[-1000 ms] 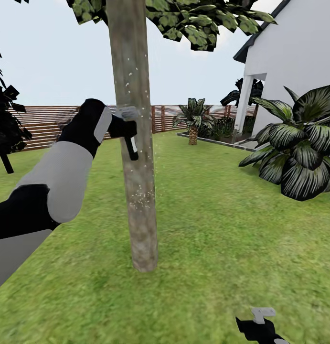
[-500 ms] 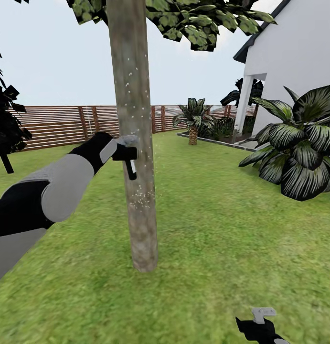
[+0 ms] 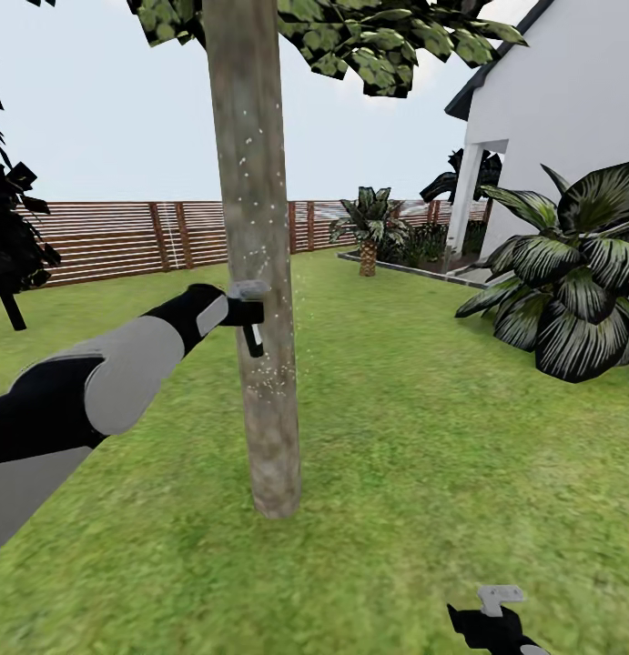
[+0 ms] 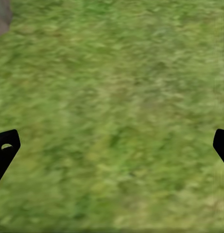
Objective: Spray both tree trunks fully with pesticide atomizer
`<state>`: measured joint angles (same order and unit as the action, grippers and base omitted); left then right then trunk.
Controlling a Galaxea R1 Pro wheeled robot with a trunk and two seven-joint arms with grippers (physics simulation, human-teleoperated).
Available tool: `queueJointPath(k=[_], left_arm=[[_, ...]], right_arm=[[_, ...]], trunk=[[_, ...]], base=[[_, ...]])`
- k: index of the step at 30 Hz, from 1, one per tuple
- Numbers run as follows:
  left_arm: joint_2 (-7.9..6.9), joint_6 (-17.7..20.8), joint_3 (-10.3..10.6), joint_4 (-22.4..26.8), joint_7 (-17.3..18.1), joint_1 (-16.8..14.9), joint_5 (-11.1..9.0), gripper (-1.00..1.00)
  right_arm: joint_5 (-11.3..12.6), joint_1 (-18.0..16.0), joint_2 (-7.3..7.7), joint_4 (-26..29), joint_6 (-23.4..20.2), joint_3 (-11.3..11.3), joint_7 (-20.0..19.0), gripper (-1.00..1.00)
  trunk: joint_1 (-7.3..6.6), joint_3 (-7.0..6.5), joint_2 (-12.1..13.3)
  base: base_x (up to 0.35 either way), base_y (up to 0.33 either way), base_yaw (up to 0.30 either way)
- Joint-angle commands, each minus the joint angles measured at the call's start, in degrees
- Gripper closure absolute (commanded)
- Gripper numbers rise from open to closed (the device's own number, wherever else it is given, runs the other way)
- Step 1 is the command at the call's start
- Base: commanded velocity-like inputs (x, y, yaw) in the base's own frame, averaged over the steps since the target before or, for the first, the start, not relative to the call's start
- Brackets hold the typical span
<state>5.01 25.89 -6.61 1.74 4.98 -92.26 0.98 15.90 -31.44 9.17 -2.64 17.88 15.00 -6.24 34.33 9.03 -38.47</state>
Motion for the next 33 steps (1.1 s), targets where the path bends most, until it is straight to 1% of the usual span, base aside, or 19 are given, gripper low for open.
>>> queueJointPath(k=[1, 3, 6, 7, 8, 9, 12, 14, 17, 19, 20, 23, 26, 29, 33], left_arm=[[0.00, 0.0, -0.5, 0.1, 0.1, 0.3, 0.1, 1.00], [0.00, -2.5, -0.5, 0.1, 0.1, 3.5, 0.3, 1.00], [-0.02, -4.9, -0.4, 0.1, 0.1, 6.8, 1.7, 1.00], [-0.01, -6.0, -0.4, 0.1, 0.1, 7.9, 2.0, 1.00], [0.00, -7.9, -0.4, 0.1, 0.0, 9.8, 2.4, 1.00], [0.00, -8.5, -0.4, 0.1, 0.0, 10.5, 2.5, 1.00], [0.00, -9.3, -0.5, 0.0, 0.1, 11.6, 2.6, 1.00], [0.00, -9.6, -0.5, 0.0, 0.1, 13.2, 2.6, 1.00], [-0.10, -10.2, -0.5, 0.0, 0.1, 14.2, 2.6, 1.00], [-1.26, -12.3, -0.5, 0.0, 0.1, 15.0, 2.6, 1.00], [-2.24, -12.9, -0.5, 0.0, 0.1, 15.2, 2.6, 1.00], [-3.29, -13.5, -0.5, 0.0, 0.1, 16.1, 2.6, 1.00], [-3.45, -13.9, -0.4, 0.0, 0.1, 17.1, 2.6, 1.00], [-3.50, -17.0, -0.4, -0.1, 0.1, 18.8, 2.6, 1.00], [-3.42, -18.1, -0.3, -0.1, 0.2, 20.6, 2.6, 1.00]], right_arm=[[0.6, -0.1, -0.07, -0.3, 0.4, 0.3, -0.4, -1.00], [0.6, -0.1, -0.30, -0.3, 0.4, 0.3, -0.4, -1.00], [0.6, -0.1, -0.38, -0.3, 0.4, 0.3, -0.4, -1.00], [0.6, -0.1, -0.48, -0.3, 0.4, 0.3, -0.4, -1.00], [0.6, -0.1, -0.68, -0.3, 0.4, 0.3, -0.4, -1.00], [0.6, -0.1, -0.73, -0.3, 0.4, 0.3, -0.4, -1.00], [0.6, -0.1, -0.80, -0.3, 0.4, 0.3, -0.4, -1.00], [0.6, -0.1, -0.84, -0.3, 0.4, 0.3, -0.4, -1.00], [0.6, -0.1, -0.83, -0.3, 0.4, 0.3, -0.4, -1.00], [0.6, -0.1, -0.86, -0.3, 0.4, 0.3, -0.4, -1.00], [0.6, -0.1, -0.86, -0.3, 0.4, 0.3, -0.4, -1.00], [0.6, -0.1, -0.88, -0.3, 0.4, 0.3, -0.4, -1.00], [0.6, -0.1, -0.90, -0.3, 0.4, 0.3, -0.4, -1.00], [0.6, -0.1, -0.94, -0.3, 0.4, 0.3, -0.4, -1.00], [0.6, -0.1, -1.13, -0.3, 0.4, 0.3, -0.4, -1.00]], trunk=[[0.02, 0.09, -0.1], [0.02, 0.09, -0.1], [0.02, 0.09, -0.1], [0.02, 0.09, -0.1], [0.02, 0.09, -0.1], [0.02, 0.09, -0.1], [0.02, 0.09, -0.1], [0.02, 0.09, -0.1], [0.02, 0.09, -0.1], [0.02, 0.09, -0.1], [0.02, 0.09, -0.1], [0.02, 0.09, -0.1], [0.02, 0.09, -0.1], [0.02, 0.09, -0.1], [0.02, 0.09, -0.1]], base=[[0.000, 0.000, 0.000], [0.000, 0.000, 0.000], [0.000, 0.000, 0.000], [0.000, 0.000, 0.000], [0.000, 0.000, 0.000], [0.000, 0.000, 0.000], [0.000, 0.000, 0.000], [0.000, 0.000, 0.000], [0.000, 0.000, 0.000], [0.000, 0.000, 0.000], [0.000, 0.000, 0.000], [0.000, 0.000, 0.000], [0.000, 0.000, 0.000], [0.000, 0.000, 0.000], [0.000, 0.000, 0.000]])
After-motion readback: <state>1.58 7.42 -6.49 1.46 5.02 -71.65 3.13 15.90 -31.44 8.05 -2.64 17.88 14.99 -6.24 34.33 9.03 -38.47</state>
